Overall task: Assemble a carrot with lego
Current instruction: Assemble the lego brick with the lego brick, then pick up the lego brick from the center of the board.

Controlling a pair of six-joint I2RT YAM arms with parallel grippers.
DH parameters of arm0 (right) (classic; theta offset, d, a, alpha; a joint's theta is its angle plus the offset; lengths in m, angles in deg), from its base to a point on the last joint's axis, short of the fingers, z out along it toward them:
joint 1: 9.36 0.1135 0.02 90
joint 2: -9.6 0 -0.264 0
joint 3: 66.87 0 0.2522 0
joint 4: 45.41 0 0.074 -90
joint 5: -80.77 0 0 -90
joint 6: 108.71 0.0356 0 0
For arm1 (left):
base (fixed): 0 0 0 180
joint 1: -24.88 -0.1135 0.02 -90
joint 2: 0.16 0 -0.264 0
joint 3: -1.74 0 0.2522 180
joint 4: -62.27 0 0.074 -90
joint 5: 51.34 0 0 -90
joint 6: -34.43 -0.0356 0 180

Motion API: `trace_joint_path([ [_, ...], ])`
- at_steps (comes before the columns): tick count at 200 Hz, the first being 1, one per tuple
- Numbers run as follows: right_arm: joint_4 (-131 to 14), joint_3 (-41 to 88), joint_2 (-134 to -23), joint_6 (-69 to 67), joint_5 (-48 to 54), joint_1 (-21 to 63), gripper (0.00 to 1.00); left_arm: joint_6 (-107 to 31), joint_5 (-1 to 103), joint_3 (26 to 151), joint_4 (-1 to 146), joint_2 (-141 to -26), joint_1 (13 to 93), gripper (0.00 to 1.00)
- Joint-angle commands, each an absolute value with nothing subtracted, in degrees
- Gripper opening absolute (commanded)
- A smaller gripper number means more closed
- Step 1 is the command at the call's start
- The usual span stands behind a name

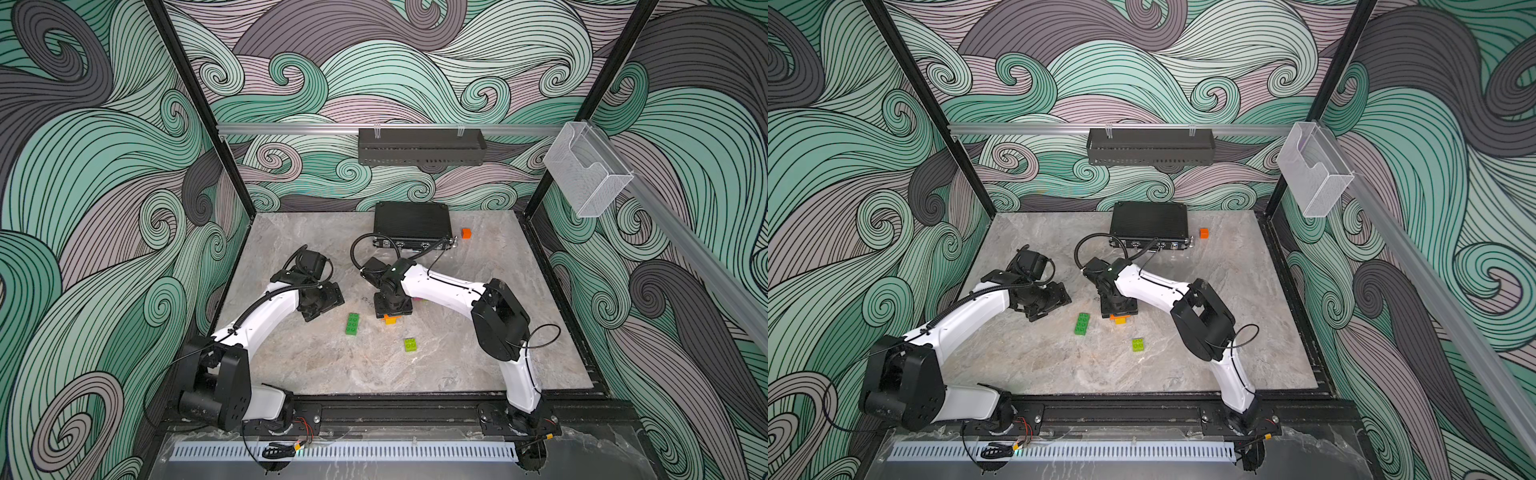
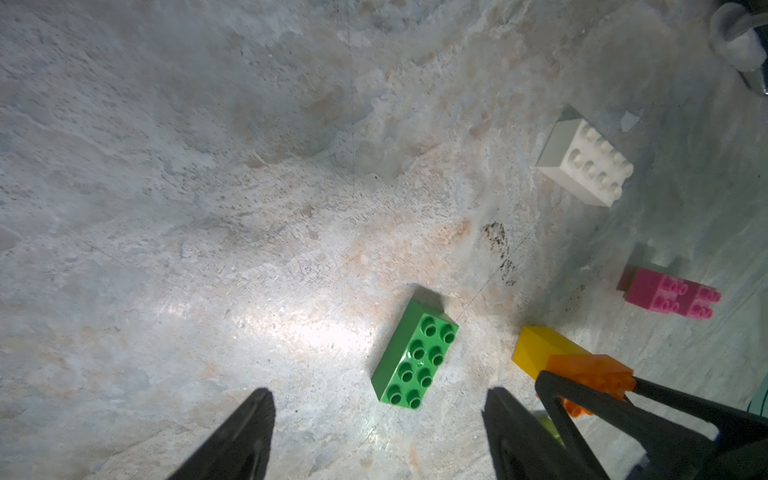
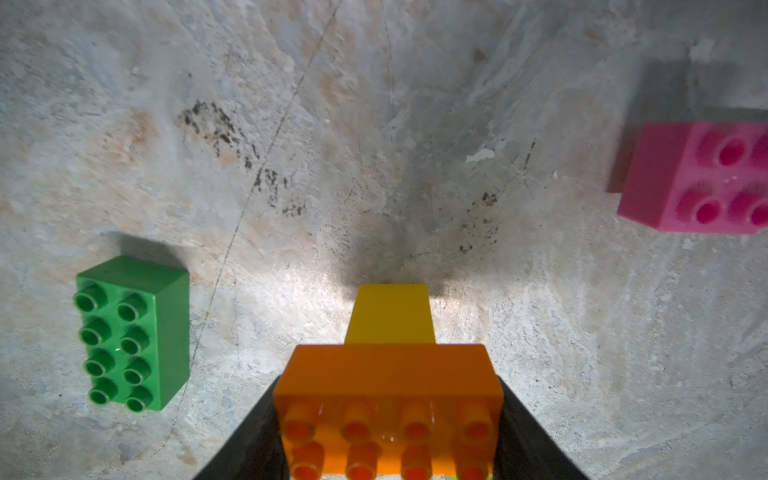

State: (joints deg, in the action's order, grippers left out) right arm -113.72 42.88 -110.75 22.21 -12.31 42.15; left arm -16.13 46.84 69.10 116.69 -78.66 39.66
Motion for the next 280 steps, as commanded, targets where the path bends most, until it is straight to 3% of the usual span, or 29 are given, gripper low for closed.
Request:
trace_joint_path([
  [1,-115.2,41.4,-111.5,22.5,-13.1,42.5,0.49,-16.2,47.0,69.0,116.6,-78.3,39.1,0.80],
  [111,-114.6,45.0,-108.6,22.0,-10.8,42.3,0.89,-16.3,46.5,69.4,117.0,-78.3,39.0,0.80],
  [170,-115.3,50.5,-108.0,21.1,-10.0,39.2,0.96,-17.6,45.3,70.5,119.0,-78.2,38.9,0.80],
  [280,-124.5,81.0,-131.3,18.3,-15.2,35.1,1.00,-18.2,45.2,69.4,119.5,-77.8,38.7,0.80],
])
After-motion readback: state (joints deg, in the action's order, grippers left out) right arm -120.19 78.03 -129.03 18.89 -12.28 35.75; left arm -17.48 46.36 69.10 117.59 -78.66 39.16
